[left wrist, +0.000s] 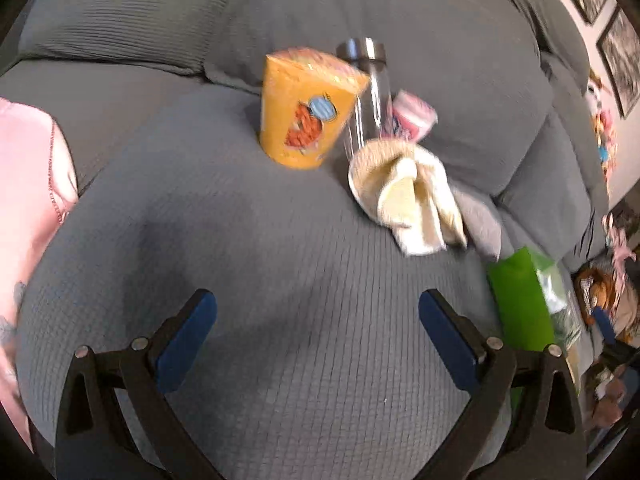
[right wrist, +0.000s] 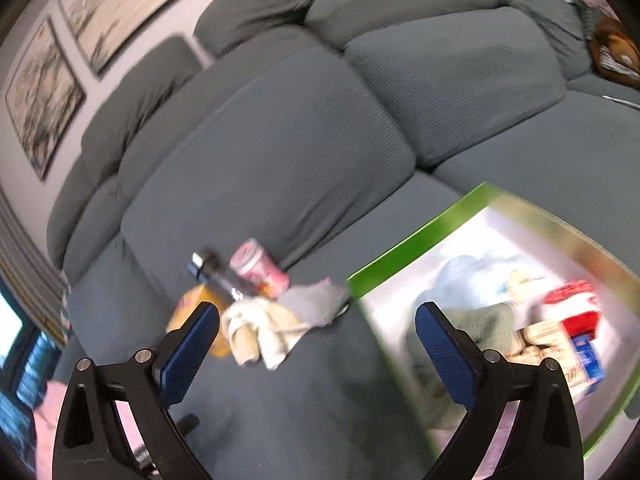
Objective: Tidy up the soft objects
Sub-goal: 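Move the right gripper to the cream towel and grasp it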
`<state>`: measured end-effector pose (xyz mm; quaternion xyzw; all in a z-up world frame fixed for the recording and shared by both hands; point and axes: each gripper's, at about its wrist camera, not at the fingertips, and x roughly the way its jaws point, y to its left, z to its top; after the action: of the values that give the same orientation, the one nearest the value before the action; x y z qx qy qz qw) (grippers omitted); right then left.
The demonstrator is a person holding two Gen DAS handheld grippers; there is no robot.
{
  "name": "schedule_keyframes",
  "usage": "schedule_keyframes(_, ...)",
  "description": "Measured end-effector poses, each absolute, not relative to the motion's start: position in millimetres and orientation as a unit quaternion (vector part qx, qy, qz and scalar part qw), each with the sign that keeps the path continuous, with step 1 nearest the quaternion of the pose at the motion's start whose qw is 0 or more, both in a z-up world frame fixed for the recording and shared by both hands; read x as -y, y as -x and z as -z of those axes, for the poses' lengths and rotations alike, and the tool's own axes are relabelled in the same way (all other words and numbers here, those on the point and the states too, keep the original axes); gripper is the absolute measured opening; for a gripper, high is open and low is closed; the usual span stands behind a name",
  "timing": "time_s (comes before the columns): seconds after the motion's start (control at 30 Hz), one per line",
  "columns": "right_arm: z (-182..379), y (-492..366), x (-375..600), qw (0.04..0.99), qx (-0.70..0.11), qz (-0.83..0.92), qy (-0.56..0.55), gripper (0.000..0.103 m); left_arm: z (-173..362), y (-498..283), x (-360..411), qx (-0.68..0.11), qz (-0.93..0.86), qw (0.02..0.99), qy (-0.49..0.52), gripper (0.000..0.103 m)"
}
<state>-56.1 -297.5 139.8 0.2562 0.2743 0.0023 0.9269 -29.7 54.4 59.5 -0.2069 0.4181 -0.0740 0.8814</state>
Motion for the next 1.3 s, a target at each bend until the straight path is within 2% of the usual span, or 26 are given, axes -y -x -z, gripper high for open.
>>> schedule_keyframes(0.17,-133,9,244,0.918,-0.329,0.0,-0.222,0.099,-61,28,-64,-0.419,0.039,0.883,0.208,0.101)
schedule_keyframes(0.33,-125,-47,179,0.921,-0.364,-0.023,-0.137,0.099,-63,26,-82,-0.402,-0.011,0.893,0.202,0.101)
schedule_keyframes(0.5,-98,-105,149,0.902,-0.415,-0.011,-0.122,0.099,-65,23,-104,-0.399,-0.02,0.888,0.228,0.101)
schedule_keyframes(0.7,-50,-145,126,0.882,-0.468,0.024,-0.047,0.099,-66,24,-113,-0.4,-0.021,0.88,0.253,0.101)
schedule_keyframes(0.77,-32,-150,127,0.872,-0.485,0.036,-0.05,0.091,-66,23,-111,-0.403,-0.008,0.878,0.257,0.101)
schedule_keyframes(0.83,-22,-146,127,0.877,-0.477,0.049,-0.034,0.079,-66,23,-110,-0.404,-0.007,0.878,0.256,0.101)
schedule_keyframes(0.87,-21,-140,124,0.882,-0.467,0.054,-0.015,0.076,-66,23,-110,-0.403,-0.01,0.879,0.254,0.101)
schedule_keyframes(0.97,-25,-122,120,0.888,-0.457,0.045,-0.008,0.052,-65,22,-107,-0.409,-0.015,0.88,0.242,0.101)
schedule_keyframes(1.0,-29,-114,119,0.89,-0.454,0.035,-0.006,0.039,-65,22,-106,-0.41,-0.014,0.88,0.24,0.101)
schedule_keyframes(1.03,-34,-105,118,0.891,-0.453,0.019,-0.008,0.032,-66,22,-106,-0.409,-0.013,0.88,0.24,0.101)
schedule_keyframes(1.17,-60,-66,110,0.887,-0.456,-0.06,-0.031,0.031,-67,24,-110,-0.401,-0.018,0.882,0.247,0.101)
schedule_keyframes(1.3,-87,-22,91,0.885,-0.451,-0.115,-0.005,0.031,-66,24,-119,-0.399,-0.028,0.879,0.261,0.101)
